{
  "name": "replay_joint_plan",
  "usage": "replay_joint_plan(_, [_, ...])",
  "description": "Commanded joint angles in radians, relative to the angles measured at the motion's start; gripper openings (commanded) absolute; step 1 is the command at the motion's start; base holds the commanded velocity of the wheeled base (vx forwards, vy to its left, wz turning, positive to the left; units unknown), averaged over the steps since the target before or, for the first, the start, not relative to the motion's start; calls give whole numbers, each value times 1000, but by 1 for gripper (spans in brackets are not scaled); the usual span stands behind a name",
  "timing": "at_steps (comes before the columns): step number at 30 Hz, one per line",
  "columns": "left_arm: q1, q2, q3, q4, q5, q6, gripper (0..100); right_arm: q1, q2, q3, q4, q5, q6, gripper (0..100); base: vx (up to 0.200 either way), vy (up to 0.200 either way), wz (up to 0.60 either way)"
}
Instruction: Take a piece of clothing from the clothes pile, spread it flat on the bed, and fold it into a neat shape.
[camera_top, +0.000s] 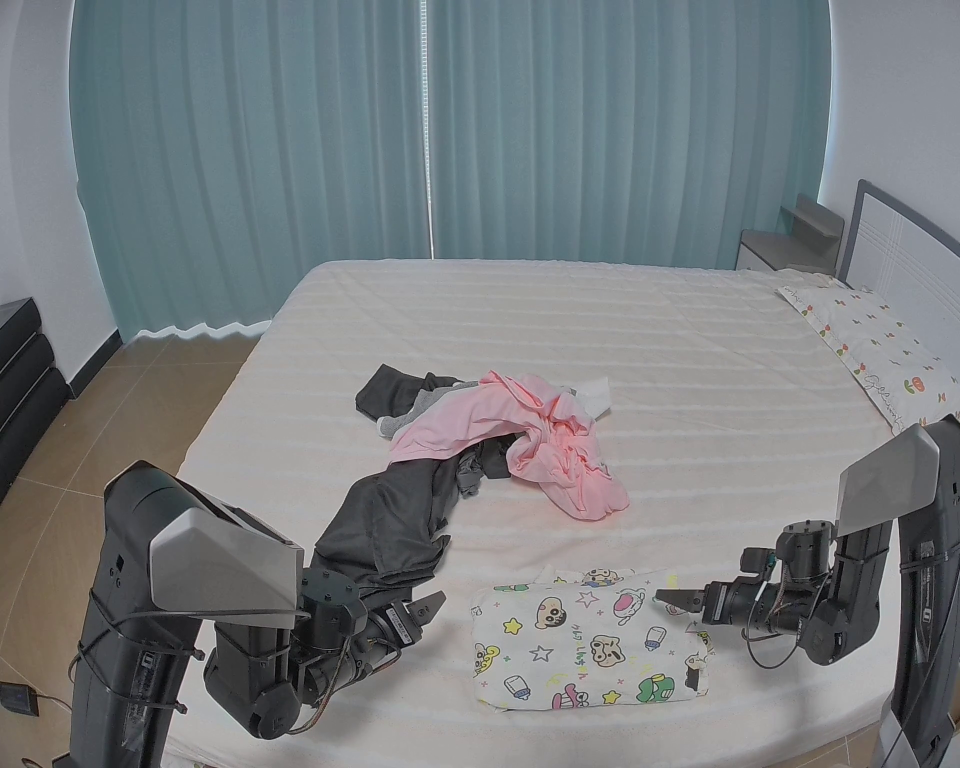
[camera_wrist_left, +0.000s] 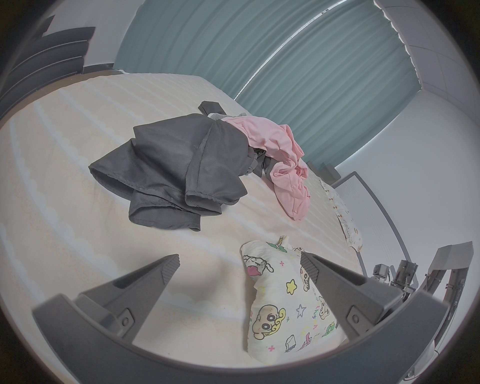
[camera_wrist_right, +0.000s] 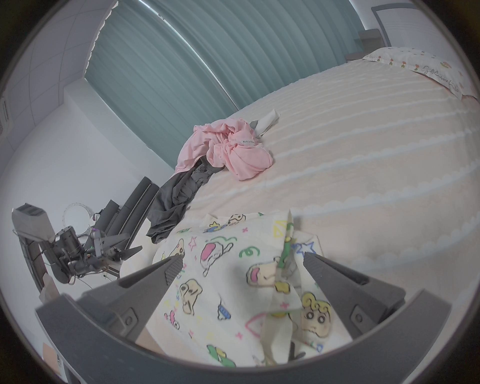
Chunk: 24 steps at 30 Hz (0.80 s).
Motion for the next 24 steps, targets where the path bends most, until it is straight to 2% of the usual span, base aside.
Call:
replay_joint_plan(1, [0, 7, 0, -16, 5, 0, 100, 39, 28, -138, 108, -18, 13, 100, 0, 0, 0])
replay_joint_plan(10, [-3, 13, -3, -18, 22, 1, 100, 48, 27, -256, 235, -21, 11, 100, 0, 0, 0])
replay_joint_plan(20, [-5, 14, -3, -18, 22, 0, 100, 48, 19, -275, 315, -33, -32, 100, 0, 0, 0])
replay_joint_plan(24, [-5, 14, -3, -18, 24, 1, 100, 45, 24, -316, 381, -104, -93, 100, 0, 0, 0])
